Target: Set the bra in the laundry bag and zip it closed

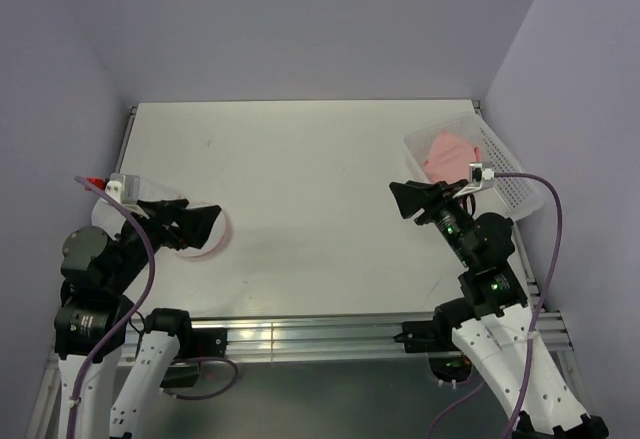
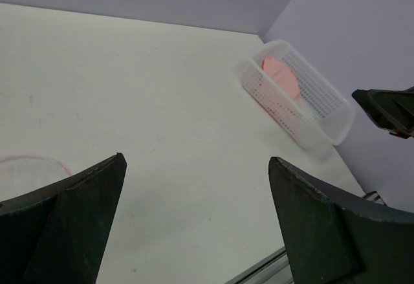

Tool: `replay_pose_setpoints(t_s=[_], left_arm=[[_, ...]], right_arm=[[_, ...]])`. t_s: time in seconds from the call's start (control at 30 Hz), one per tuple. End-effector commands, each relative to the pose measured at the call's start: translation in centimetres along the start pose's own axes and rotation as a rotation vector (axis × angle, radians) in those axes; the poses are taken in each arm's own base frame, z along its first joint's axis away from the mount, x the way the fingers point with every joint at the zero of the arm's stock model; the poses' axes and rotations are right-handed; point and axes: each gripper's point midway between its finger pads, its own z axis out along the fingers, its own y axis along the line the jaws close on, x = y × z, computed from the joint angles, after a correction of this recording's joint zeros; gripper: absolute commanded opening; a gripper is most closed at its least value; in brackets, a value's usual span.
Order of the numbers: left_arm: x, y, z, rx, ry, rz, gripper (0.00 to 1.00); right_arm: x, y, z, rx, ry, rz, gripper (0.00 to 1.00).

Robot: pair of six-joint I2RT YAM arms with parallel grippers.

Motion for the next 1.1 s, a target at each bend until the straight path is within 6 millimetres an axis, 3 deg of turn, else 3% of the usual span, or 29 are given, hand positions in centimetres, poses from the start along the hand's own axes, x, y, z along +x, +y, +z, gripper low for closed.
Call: replay_pose_setpoints(t_s=[0.0,0.1,0.3,0.4,0.5,0.57,0.7,0.8,0.87,0.9,0.97,1.07], left_arm=[[0.1,2.0,0.0,-0.114,0.024,0.017,0.99],[0.8,3.5,0.6,-0.177,0.06,0.002,0.99],[1.5,3.3,1.6,-0.13,0.057,-0.027,0.99],[1.9,4.2,1.7,-0.174,0.081,-0.027,0.99],[2.4,4.7,2.2,-0.185,0.101,-0.041,0.99],[3.1,5.0,2.8,-0.19,0.126,-0.071,0.99],[6.2,7.0,4.8,-0.239,0.243,-0.152,0.61],[9.4,9.7,6.1,-0.368,0.307,-0.223,0.53],[12.5,11.4,6.6,-0.444,0.363,-0.241,0.53],[14.1,11.9,7.5,-0.495,0.389,-0.219,0.58],[16.1,13.1,7.8,-0.596,0.416,-0.18,0.61],[18.4,13.2,8.9,-0.659,0.44,-0.121,0.69]], right_arm=[[0.4,0.2,0.3,-0.011,0.027,0.008,0.64],[0.6,0.0,0.4,-0.005,0.031,0.003,0.64],[1.6,-0.4,0.3,-0.004,0.047,0.016,0.62],[2.0,-0.7,0.5,0.002,0.065,0.014,0.56],[2.1,-0.4,0.9,-0.02,0.058,0.04,0.4],[2.9,-0.1,1.1,-0.039,0.087,0.054,0.4],[3.9,0.3,1.6,-0.042,0.111,0.05,0.41],[4.9,0.5,1.8,-0.045,0.131,0.046,0.42],[5.8,0.3,2.0,-0.043,0.145,0.051,0.42],[5.8,0.4,2.1,-0.048,0.14,0.055,0.43],[6.5,0.2,2.1,-0.047,0.151,0.06,0.43],[6.9,0.3,2.1,-0.06,0.163,0.053,0.43]])
